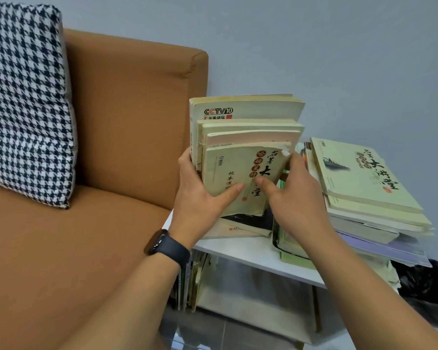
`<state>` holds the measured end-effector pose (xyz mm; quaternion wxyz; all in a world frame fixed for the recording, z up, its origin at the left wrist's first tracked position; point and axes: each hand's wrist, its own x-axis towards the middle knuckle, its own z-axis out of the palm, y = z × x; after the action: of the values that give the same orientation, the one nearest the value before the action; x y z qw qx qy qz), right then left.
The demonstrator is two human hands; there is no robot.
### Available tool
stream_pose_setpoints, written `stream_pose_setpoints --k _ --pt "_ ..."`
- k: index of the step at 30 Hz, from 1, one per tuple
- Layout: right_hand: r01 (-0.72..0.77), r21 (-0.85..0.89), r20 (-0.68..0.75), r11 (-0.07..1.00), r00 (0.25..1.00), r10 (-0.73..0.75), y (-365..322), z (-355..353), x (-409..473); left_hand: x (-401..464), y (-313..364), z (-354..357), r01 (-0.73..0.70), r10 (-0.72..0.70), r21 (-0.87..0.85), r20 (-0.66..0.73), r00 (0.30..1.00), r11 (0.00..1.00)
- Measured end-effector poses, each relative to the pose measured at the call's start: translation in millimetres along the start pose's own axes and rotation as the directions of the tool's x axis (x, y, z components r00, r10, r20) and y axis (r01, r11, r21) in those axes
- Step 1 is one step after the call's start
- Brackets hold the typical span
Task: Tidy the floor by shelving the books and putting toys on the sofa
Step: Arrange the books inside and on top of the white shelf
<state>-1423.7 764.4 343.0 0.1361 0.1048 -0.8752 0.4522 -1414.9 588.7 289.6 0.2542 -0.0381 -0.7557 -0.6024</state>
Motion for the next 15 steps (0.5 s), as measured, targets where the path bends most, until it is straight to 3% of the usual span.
stream_pose_setpoints --k 2,4,11,15 --pt "0.001 0.005 -0.011 1.000 1.000 -0.001 1.6 0.5 0.6 -0.7 0.4 2.8 -0.006 0.010 0.078 -0.045 0.999 0.997" --pt "-0.003 0.001 -0.005 1.000 1.000 0.003 3.7 1.5 0.2 -0.6 1.1 1.4 0.012 -0.010 0.048 -0.041 0.999 0.999" --pt "0.066 -0.121 0.028 0.990 0.998 -0.063 7.7 -3.8 -6.2 3.2 5.0 -20.3 0.083 -0.046 -0.297 0.129 0.991 0.951" --pt "0.089 0.025 0.057 0.996 0.994 -0.090 1.9 -12.4 -13.6 -4.3 14.7 -22.3 0.077 -0.023 -0.489 0.115 0.993 0.869"
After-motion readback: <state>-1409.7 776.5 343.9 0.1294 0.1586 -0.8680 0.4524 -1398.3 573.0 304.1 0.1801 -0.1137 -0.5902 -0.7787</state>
